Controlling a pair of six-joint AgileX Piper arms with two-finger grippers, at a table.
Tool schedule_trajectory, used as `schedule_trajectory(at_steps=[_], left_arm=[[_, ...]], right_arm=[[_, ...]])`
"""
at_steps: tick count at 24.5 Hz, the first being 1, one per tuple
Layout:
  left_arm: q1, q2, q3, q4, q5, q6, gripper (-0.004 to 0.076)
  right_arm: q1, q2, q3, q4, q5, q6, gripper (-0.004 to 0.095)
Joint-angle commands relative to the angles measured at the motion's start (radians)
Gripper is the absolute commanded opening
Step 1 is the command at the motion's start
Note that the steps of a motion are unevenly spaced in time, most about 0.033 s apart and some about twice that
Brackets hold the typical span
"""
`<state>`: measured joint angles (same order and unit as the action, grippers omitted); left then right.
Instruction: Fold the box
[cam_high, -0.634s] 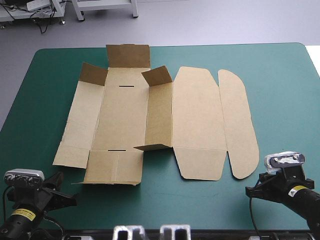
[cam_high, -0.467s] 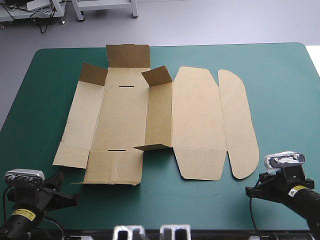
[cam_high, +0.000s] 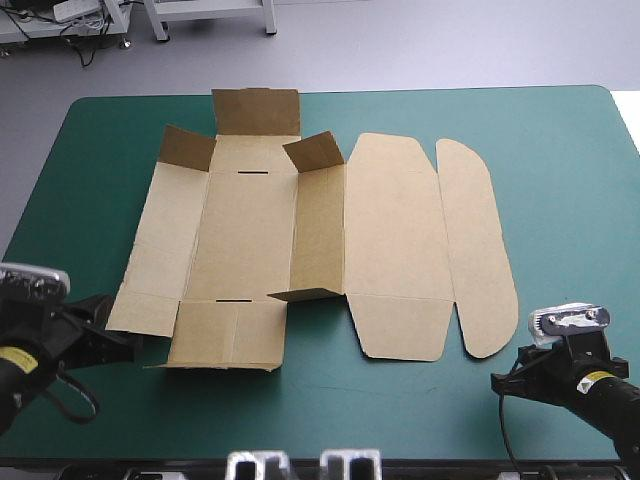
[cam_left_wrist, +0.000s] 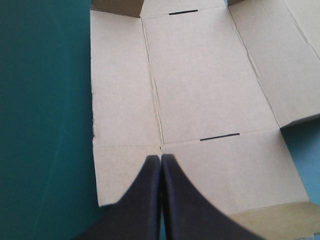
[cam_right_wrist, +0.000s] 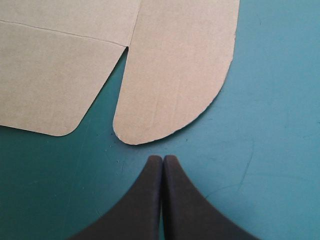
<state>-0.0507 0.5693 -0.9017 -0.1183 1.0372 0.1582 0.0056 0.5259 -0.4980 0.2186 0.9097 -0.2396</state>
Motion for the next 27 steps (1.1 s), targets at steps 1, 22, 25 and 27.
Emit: schedule_trajectory(at_steps=[1, 22, 25, 27], left_arm=[[-0.002, 0.165, -0.132, -0.036, -0.035, 0.028, -0.0010], [0.484, 0.908, -0.560, -0.210, 0.147, 0.102, -0.0003], [0.484, 0.919, -0.560, -0.209, 0.142, 0.119, 0.0039], [0.484, 0.947, -0.560, -0.217, 0.189, 0.119, 0.0146]], right_arm=[[-0.006, 0.010, -0.022, 0.017, -0.049, -0.001, -0.0020], [-0.006, 0.010, -0.022, 0.011, -0.047, -0.001, -0.0020], [-0.006, 0.010, -0.022, 0.011, -0.047, -0.001, -0.0020], [-0.006, 0.010, -0.022, 0.011, -0.047, -0.001, -0.0020]])
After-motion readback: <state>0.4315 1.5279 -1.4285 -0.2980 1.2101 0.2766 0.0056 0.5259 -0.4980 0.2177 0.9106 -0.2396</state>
